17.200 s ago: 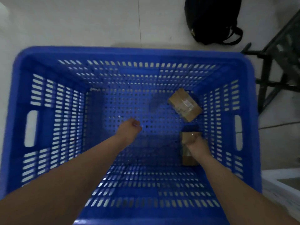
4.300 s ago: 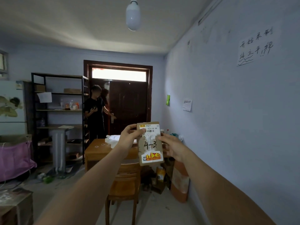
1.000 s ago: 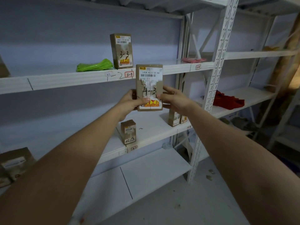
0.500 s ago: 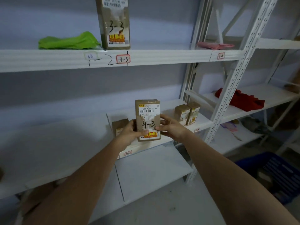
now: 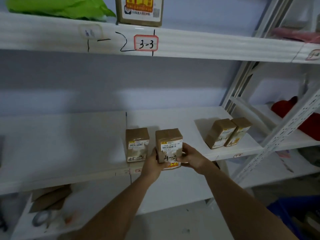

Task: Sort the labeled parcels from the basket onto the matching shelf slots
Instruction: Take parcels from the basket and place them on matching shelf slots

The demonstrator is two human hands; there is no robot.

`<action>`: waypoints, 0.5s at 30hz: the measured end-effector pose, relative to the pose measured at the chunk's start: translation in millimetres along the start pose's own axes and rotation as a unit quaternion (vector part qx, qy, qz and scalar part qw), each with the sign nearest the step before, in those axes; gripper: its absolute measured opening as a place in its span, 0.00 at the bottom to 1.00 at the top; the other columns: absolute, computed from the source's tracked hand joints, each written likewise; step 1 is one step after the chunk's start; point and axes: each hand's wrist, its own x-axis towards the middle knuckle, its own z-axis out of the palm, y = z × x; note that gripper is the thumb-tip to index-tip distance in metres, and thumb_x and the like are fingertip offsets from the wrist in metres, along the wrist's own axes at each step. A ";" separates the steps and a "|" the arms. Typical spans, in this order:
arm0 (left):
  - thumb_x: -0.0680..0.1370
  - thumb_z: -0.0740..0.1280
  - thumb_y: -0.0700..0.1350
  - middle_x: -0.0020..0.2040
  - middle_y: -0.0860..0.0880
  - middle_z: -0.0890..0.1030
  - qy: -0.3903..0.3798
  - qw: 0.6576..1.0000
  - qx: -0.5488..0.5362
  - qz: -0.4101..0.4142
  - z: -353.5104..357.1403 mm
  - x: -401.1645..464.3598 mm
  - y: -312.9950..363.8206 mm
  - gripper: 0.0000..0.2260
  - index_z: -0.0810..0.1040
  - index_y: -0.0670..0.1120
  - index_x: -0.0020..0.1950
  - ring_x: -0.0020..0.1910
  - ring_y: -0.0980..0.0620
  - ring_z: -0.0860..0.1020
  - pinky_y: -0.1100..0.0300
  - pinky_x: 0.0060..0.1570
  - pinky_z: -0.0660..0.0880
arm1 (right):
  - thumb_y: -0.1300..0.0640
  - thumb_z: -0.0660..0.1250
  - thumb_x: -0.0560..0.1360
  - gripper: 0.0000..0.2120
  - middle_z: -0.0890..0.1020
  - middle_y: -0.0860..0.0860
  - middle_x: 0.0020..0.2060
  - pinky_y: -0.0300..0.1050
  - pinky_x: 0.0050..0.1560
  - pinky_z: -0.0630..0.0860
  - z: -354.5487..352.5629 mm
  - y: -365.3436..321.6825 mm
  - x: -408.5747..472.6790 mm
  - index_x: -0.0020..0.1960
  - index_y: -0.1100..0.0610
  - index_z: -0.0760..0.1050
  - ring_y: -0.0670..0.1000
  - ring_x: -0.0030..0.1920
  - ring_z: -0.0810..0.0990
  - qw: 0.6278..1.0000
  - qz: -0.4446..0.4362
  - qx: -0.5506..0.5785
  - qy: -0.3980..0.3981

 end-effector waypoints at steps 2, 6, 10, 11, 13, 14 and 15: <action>0.69 0.74 0.35 0.58 0.50 0.79 0.044 0.998 0.036 0.009 9.3 4.7 -1.2 0.26 0.70 0.43 0.65 0.58 0.48 0.78 0.55 0.54 0.77 | 0.75 0.62 0.72 0.29 0.77 0.53 0.60 0.46 0.52 0.79 -4.6 6.4 15.3 0.66 0.51 0.67 0.50 0.55 0.78 1.000 -0.001 -0.001 -0.005; 0.72 0.72 0.41 0.58 0.47 0.80 0.135 0.983 0.128 -0.004 23.9 9.1 -5.5 0.22 0.71 0.45 0.64 0.56 0.47 0.79 0.53 0.53 0.76 | 0.78 0.60 0.72 0.30 0.76 0.54 0.59 0.39 0.46 0.79 -8.2 13.8 39.2 0.67 0.52 0.67 0.50 0.54 0.76 1.000 -0.005 0.010 -0.012; 0.74 0.69 0.43 0.59 0.47 0.79 0.191 0.965 0.172 -0.051 32.9 15.1 -9.4 0.20 0.70 0.45 0.65 0.56 0.47 0.78 0.53 0.51 0.77 | 0.79 0.58 0.72 0.28 0.76 0.58 0.57 0.37 0.39 0.76 -5.2 22.5 59.0 0.68 0.58 0.66 0.51 0.51 0.75 1.000 -0.021 -0.001 -0.018; 0.75 0.69 0.43 0.59 0.47 0.78 0.201 0.960 0.182 -0.062 34.3 16.8 -10.9 0.20 0.70 0.45 0.65 0.56 0.47 0.78 0.53 0.51 0.77 | 0.79 0.58 0.72 0.29 0.76 0.59 0.56 0.36 0.37 0.76 -4.1 26.3 63.8 0.69 0.59 0.66 0.50 0.49 0.75 0.999 -0.027 -0.011 -0.020; 0.76 0.67 0.44 0.59 0.46 0.78 0.214 0.954 0.191 -0.082 37.1 19.6 -13.7 0.19 0.69 0.44 0.65 0.56 0.46 0.78 0.53 0.52 0.77 | 0.77 0.58 0.73 0.27 0.75 0.57 0.55 0.34 0.35 0.76 -0.8 31.5 70.8 0.69 0.61 0.65 0.46 0.45 0.76 0.999 -0.042 -0.017 -0.025; 0.77 0.66 0.44 0.59 0.45 0.79 0.221 0.952 0.191 -0.087 38.5 20.1 -13.3 0.18 0.68 0.43 0.66 0.56 0.46 0.78 0.54 0.52 0.76 | 0.76 0.58 0.75 0.25 0.75 0.57 0.54 0.33 0.33 0.75 1.1 31.5 73.7 0.69 0.62 0.65 0.46 0.43 0.76 0.999 -0.040 -0.007 -0.022; 0.78 0.65 0.44 0.59 0.45 0.79 0.229 0.951 0.190 -0.089 40.0 21.2 -13.5 0.18 0.68 0.43 0.67 0.57 0.45 0.78 0.54 0.53 0.76 | 0.74 0.58 0.76 0.24 0.74 0.58 0.55 0.32 0.33 0.75 2.1 31.3 76.2 0.70 0.62 0.64 0.48 0.43 0.76 0.999 -0.050 -0.008 -0.017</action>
